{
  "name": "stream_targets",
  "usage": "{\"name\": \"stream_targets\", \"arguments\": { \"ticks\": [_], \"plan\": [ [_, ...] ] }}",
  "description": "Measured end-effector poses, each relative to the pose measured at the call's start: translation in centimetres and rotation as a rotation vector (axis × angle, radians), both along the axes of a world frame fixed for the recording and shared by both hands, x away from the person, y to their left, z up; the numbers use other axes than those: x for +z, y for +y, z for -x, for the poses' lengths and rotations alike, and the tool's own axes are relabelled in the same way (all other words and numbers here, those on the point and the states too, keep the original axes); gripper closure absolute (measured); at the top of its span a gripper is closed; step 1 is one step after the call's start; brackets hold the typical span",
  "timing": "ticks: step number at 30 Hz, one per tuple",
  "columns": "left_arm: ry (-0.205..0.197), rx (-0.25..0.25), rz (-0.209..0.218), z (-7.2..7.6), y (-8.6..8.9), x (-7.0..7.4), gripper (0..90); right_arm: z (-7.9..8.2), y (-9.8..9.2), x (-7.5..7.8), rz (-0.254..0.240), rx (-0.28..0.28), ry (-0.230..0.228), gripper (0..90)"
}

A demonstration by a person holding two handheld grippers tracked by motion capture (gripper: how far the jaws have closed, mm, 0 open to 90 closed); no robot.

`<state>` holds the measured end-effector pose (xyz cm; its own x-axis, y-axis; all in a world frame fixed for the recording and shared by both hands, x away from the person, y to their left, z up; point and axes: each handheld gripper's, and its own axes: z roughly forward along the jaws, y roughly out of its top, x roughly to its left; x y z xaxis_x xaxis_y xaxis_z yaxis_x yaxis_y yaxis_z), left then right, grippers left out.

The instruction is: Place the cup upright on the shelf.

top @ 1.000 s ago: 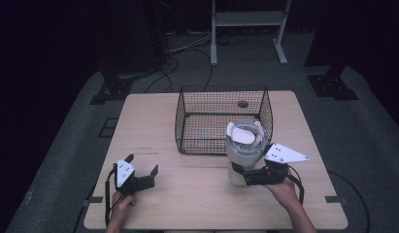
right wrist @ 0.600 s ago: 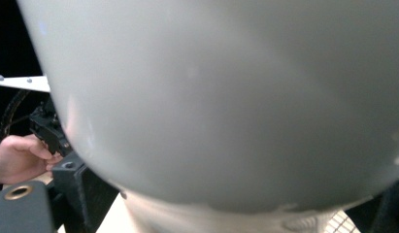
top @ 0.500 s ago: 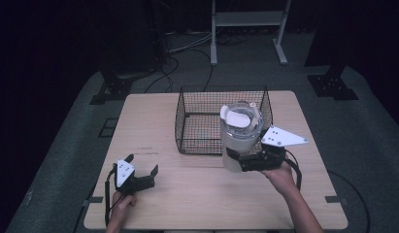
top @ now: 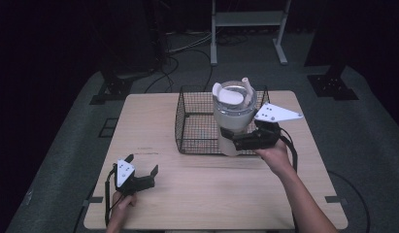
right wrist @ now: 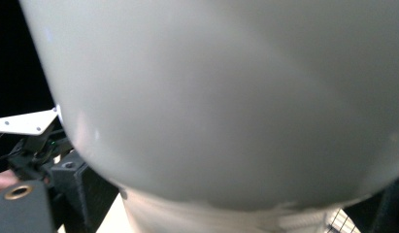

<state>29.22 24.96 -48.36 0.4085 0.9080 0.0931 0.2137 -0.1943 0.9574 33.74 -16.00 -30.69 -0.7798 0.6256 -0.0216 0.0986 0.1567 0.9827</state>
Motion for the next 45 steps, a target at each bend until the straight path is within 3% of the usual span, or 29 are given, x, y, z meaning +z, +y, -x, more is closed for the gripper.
{"name": "stream_targets", "arguments": {
  "ticks": [5,10,21,28,31,37,45],
  "plan": [
    [0.003,0.003,0.004,0.0,0.1,0.0,0.0,-1.8,1.0,0.5,0.017,-0.011,-0.005,8.2],
    [0.005,0.0,0.004,0.0,0.1,0.0,0.0,-4.2,2.4,0.9,0.064,-0.025,0.004,8.1],
    [-0.003,0.001,0.011,0.1,0.0,0.0,0.0,-8.4,4.2,0.6,0.055,-0.033,0.023,8.1],
    [-0.001,0.001,0.008,0.1,0.1,0.0,0.0,-10.7,5.3,0.4,0.081,-0.042,0.044,8.1],
    [-0.003,-0.002,0.004,0.1,0.0,0.0,0.0,-11.5,5.8,0.1,0.093,-0.05,0.043,8.1],
    [0.001,0.005,0.008,0.1,0.1,0.0,0.0,-13.3,6.2,-0.8,0.072,-0.057,0.068,8.1],
    [-0.003,0.005,0.013,0.1,0.1,0.0,0.0,-15.9,6.8,-2.9,0.069,-0.056,0.107,8.1]
  ]
}}
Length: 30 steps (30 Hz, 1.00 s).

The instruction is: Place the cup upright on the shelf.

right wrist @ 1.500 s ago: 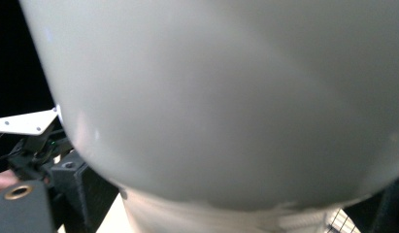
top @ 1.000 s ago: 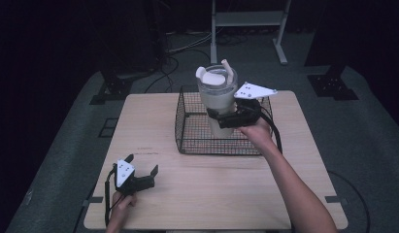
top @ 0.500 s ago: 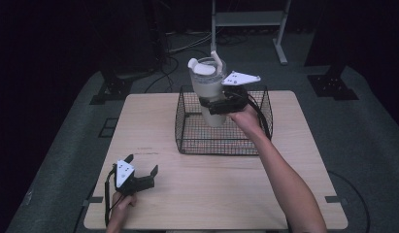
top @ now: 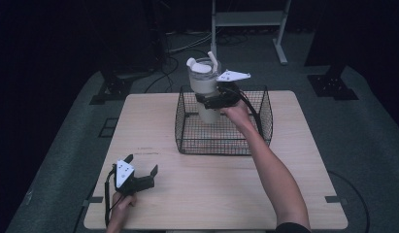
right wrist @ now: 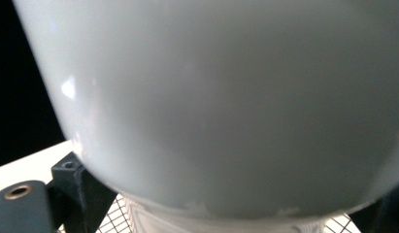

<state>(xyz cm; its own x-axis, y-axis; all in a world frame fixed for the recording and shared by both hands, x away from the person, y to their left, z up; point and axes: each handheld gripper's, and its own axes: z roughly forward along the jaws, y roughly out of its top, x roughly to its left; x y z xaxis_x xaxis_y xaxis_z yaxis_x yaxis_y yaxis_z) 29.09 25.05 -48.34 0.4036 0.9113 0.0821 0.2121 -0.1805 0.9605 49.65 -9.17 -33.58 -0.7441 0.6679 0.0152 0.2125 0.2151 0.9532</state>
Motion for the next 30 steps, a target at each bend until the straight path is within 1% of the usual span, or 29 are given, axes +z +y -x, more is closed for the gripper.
{"name": "stream_targets", "arguments": {
  "ticks": [3,5,6,9,11,12,15,19,23,25,27,30],
  "plan": [
    [-0.001,-0.001,-0.001,0.0,0.0,0.0,0.0,-0.5,0.4,-0.5,0.04,0.0,0.006,8.0],
    [-0.002,-0.001,-0.003,0.0,0.0,0.0,0.0,-0.6,0.5,-0.7,0.04,0.002,0.008,8.0],
    [0.0,0.0,0.005,0.0,0.1,0.0,0.0,-0.8,0.6,-1.1,0.033,0.012,0.023,8.1],
    [0.002,-0.003,0.014,0.0,0.2,0.0,0.0,-1.0,1.0,-1.6,0.046,0.012,0.026,8.1],
    [0.0,-0.004,0.015,0.0,0.2,0.0,0.0,-1.2,1.0,-1.8,0.045,0.014,0.032,8.1],
    [-0.001,-0.004,0.014,0.0,0.2,0.0,0.0,-1.4,1.2,-2.3,0.039,0.01,0.044,8.0],
    [-0.005,-0.008,0.007,0.0,0.1,0.0,0.0,-1.8,1.3,-2.9,0.037,0.012,0.052,8.0],
    [-0.001,-0.005,0.014,0.0,0.2,0.0,0.0,-2.2,1.7,-3.7,0.061,0.009,0.075,8.0],
    [0.001,-0.005,0.008,0.1,0.3,0.0,0.0,-2.8,1.8,-4.5,0.077,-0.003,0.095,8.0],
    [0.0,-0.006,0.009,0.1,0.3,0.0,0.0,-3.0,1.9,-4.7,0.097,-0.006,0.117,8.0],
    [0.0,-0.006,0.008,0.0,0.3,0.0,0.0,-3.2,2.0,-5.0,0.123,-0.006,0.113,8.0],
    [0.0,-0.007,0.009,0.0,0.3,0.0,0.0,-3.3,2.0,-5.2,0.126,0.002,0.117,8.0]
  ]
}}
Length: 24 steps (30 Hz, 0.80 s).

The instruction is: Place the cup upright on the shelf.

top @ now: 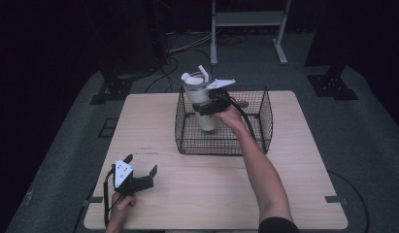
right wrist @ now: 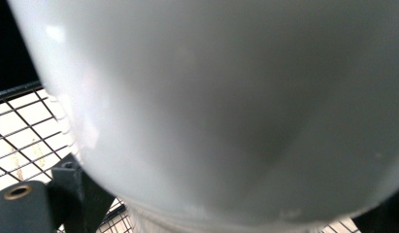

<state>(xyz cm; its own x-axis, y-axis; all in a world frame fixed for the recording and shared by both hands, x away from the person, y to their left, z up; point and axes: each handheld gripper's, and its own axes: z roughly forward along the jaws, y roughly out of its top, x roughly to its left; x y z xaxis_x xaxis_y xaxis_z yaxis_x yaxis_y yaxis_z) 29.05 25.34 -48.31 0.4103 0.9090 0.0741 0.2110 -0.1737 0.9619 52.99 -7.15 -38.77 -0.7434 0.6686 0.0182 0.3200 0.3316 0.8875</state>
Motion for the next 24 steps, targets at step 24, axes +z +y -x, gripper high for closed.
{"name": "stream_targets", "arguments": {
  "ticks": [24],
  "plan": [
    [-0.002,-0.004,0.032,0.0,0.2,0.0,0.0,-0.5,0.3,-2.0,0.013,0.021,0.057,7.9]
  ]
}}
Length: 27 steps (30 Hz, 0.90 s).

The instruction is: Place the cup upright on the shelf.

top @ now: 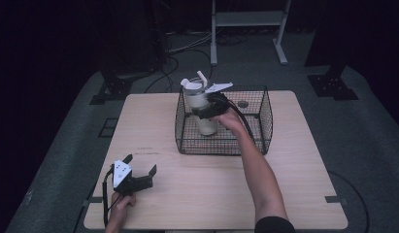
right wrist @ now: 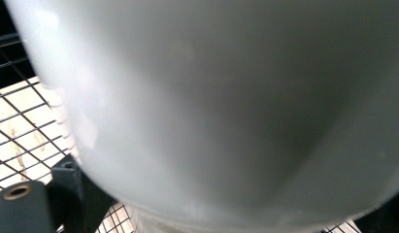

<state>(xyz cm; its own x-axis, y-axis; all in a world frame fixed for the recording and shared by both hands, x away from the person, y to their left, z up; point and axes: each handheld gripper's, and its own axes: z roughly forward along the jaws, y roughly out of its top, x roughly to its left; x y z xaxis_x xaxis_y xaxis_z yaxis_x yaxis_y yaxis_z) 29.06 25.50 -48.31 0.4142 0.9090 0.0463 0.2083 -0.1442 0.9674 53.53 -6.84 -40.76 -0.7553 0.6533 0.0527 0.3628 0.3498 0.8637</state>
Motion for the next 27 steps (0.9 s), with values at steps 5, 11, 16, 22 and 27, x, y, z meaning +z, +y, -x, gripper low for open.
{"name": "stream_targets", "arguments": {
  "ticks": [5,11,16,22,27],
  "plan": [
    [-0.002,-0.002,-0.004,0.0,0.0,0.0,0.0,0.3,-0.3,-0.1,0.014,0.018,-0.015,7.9],
    [-0.004,-0.001,-0.006,0.0,-0.1,0.0,0.0,0.6,-0.8,-0.2,0.025,0.041,-0.023,7.7],
    [-0.002,-0.002,-0.008,0.1,-0.1,0.0,0.0,0.8,-1.3,-0.3,0.016,0.044,-0.022,7.7],
    [-0.006,-0.003,-0.014,0.1,-0.2,0.0,0.0,1.2,-1.5,-0.6,0.013,0.056,-0.051,7.8],
    [-0.004,-0.003,-0.014,0.1,-0.2,0.0,0.0,1.4,-1.6,-0.6,0.018,0.059,-0.057,7.9]
  ]
}}
